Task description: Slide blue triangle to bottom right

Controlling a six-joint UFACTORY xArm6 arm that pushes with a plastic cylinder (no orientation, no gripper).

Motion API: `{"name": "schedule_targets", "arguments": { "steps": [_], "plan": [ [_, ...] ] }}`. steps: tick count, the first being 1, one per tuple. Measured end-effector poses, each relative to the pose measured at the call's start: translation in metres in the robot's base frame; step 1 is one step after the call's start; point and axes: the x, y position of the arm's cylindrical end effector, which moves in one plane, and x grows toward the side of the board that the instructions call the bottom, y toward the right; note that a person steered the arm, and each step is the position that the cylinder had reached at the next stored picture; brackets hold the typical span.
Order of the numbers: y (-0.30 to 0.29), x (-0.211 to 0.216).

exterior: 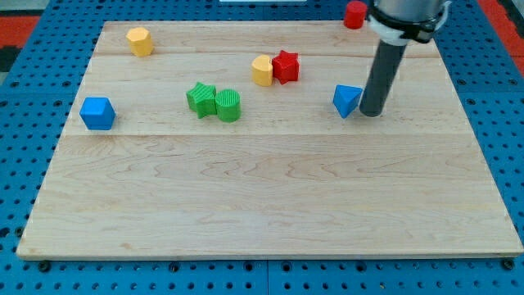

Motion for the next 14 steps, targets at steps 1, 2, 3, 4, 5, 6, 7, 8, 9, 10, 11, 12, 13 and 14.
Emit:
{"name": "schedule_targets", "arguments": {
  "steps": [1, 2, 3, 4, 5, 6, 7, 8, 9, 10, 11, 12, 13, 14],
  "plan": [
    [0.008, -0.048],
    [-0.003, -0.051],
    [-0.019, -0.049],
    [-0.028, -0.047],
    [-0.033, -0.019],
    [-0.059, 0.011],
    [-0.070, 0.032],
    [-0.099, 0.030],
    [-0.124, 0.039],
    [-0.064, 0.071],
    [-0.038, 0.088],
    [-0.039, 0.052],
    [-0.038, 0.025],
    [-0.007, 0.057]
  ]
}}
